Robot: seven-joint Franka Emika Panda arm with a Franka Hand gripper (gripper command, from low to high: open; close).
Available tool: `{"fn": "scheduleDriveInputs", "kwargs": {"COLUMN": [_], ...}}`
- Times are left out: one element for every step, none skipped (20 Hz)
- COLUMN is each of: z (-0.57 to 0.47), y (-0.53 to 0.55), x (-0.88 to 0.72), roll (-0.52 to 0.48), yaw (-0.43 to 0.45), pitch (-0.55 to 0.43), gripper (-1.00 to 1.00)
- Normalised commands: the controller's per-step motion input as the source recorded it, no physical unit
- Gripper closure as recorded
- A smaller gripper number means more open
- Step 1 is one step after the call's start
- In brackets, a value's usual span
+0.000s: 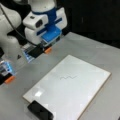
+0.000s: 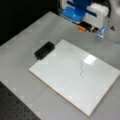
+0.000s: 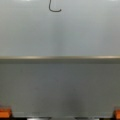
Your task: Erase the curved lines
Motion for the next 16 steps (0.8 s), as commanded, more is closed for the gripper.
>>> {"fn": "scheduleDriveInputs", "kwargs": {"z": [0.00, 0.00, 0.01, 0.01, 0.01, 0.00, -0.02, -0.04, -0.04, -0.05, -0.05, -0.05, -0.04, -0.02, -0.01, 0.00], "y": [0.00, 0.00, 0.00, 0.01, 0.01, 0.01, 0.02, 0.03, 0.03, 0.02, 0.02, 0.00, -0.03, -0.06, -0.09, -0.11], "x": [0.00, 0.00, 0.00, 0.00, 0.00, 0.01, 0.01, 0.01, 0.01, 0.01, 0.01, 0.01, 0.03, 0.06, 0.09, 0.11], "roll": [0.038, 0.055, 0.031, 0.014, 0.009, -0.009, -0.038, -0.046, -0.009, 0.019, 0.027, 0.037, 0.056, 0.095, 0.115, 0.121], "yaw": [0.072, 0.158, 0.168, 0.160, 0.152, 0.120, 0.082, 0.065, 0.063, 0.072, 0.072, 0.078, 0.085, 0.084, 0.078, 0.077], "pitch": [0.008, 0.002, 0.007, 0.001, -0.001, -0.024, -0.073, -0.087, -0.047, -0.040, -0.033, -0.021, 0.000, 0.029, 0.044, 0.047], "gripper": [-1.00, -1.00, -1.00, -1.00, -1.00, -1.00, -1.00, -1.00, -1.00, -1.00, -1.00, -1.00, -1.00, -1.00, -1.00, -1.00]}}
